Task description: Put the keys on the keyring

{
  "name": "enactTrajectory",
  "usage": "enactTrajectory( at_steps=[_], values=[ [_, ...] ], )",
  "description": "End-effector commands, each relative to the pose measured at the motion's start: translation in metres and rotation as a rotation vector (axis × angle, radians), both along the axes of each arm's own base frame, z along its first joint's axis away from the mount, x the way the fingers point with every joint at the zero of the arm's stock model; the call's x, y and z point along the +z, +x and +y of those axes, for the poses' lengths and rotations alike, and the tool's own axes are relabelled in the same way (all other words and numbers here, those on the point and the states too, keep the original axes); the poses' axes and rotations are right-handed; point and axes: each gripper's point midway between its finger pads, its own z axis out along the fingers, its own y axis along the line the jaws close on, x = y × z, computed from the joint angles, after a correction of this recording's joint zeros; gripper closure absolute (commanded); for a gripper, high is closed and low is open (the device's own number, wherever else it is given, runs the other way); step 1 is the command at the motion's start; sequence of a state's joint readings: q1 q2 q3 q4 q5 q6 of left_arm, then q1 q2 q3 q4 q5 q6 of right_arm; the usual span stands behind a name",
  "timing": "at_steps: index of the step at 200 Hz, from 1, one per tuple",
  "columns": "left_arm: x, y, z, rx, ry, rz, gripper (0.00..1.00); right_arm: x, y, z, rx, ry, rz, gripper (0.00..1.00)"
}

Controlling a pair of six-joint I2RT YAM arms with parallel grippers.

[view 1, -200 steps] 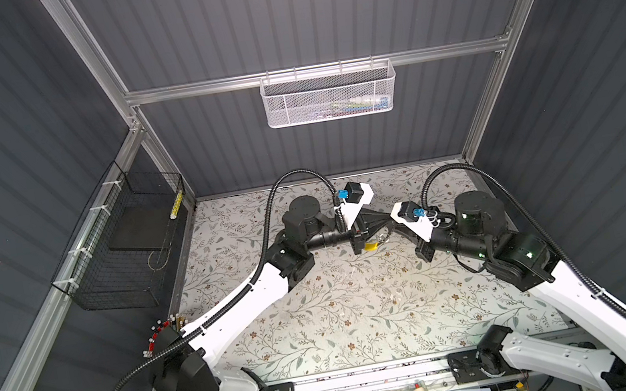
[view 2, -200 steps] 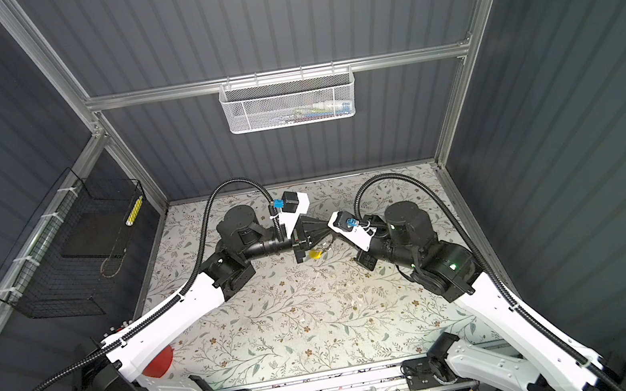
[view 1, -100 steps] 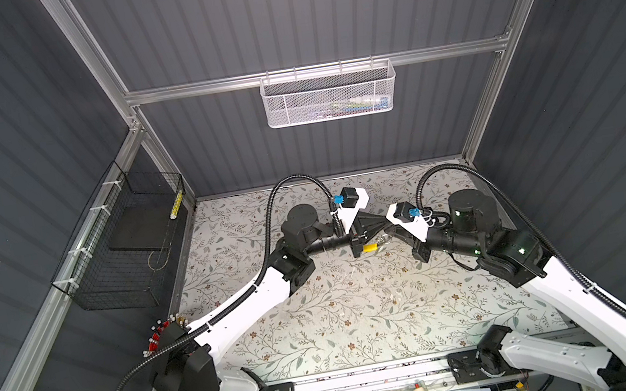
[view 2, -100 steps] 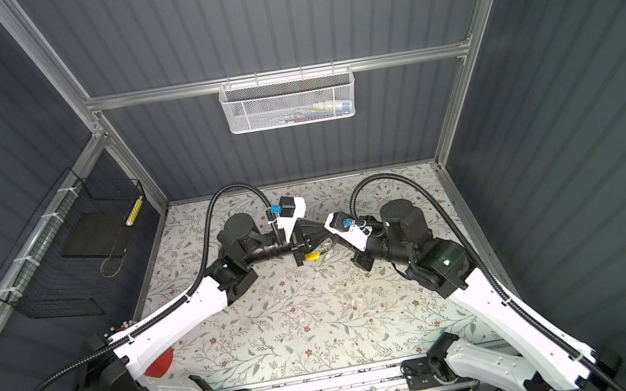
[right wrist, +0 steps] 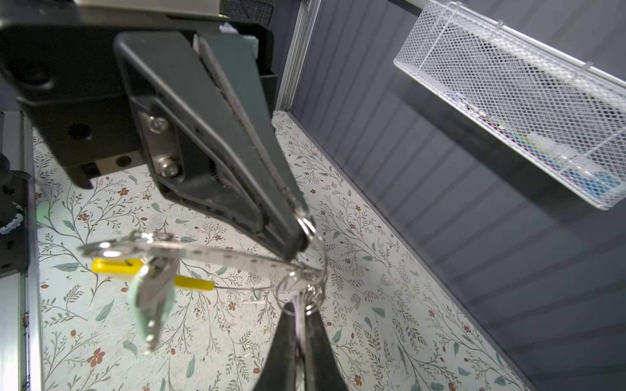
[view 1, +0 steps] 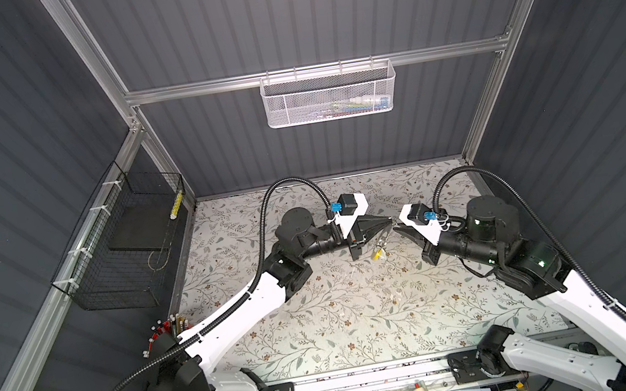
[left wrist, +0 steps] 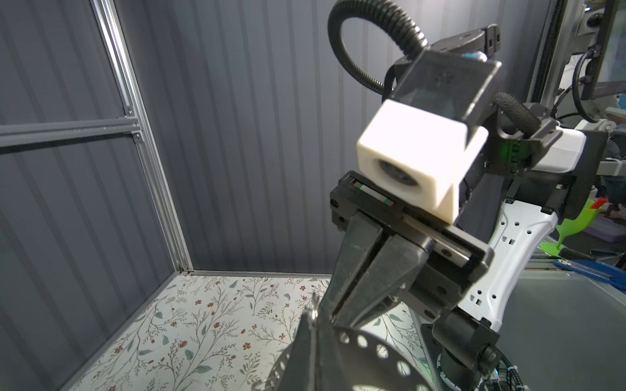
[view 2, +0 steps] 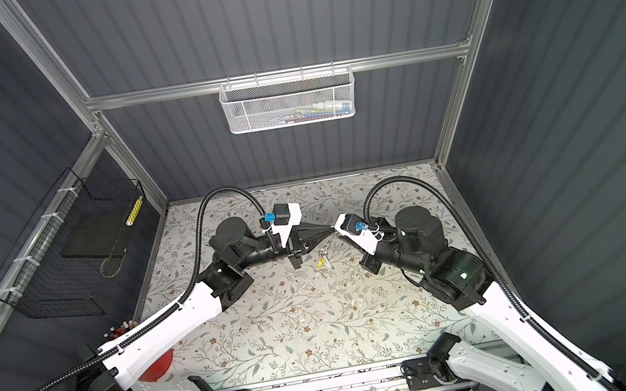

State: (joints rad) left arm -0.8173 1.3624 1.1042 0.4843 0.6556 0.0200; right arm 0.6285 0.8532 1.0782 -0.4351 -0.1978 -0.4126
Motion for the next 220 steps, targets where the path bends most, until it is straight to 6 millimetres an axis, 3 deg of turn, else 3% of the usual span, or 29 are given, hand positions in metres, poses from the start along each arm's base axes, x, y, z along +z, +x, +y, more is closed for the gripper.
enactTrajectory(
  at_steps=[1,110,220],
  values=[
    [0.021,-0.009,0.006,-0.003,-0.024,-0.112,1.0,-0.003,0.002,-0.005,-0.031,-0.025,0.0,1.0],
    [0.025,-0.005,0.015,0.086,0.108,-0.377,1.0,0.008,-0.003,-0.008,-0.015,-0.012,-0.079,1.0],
    [0.018,-0.005,0.018,0.097,0.206,-0.471,1.0,0.022,-0.005,-0.01,-0.007,-0.014,-0.141,1.0]
  ],
)
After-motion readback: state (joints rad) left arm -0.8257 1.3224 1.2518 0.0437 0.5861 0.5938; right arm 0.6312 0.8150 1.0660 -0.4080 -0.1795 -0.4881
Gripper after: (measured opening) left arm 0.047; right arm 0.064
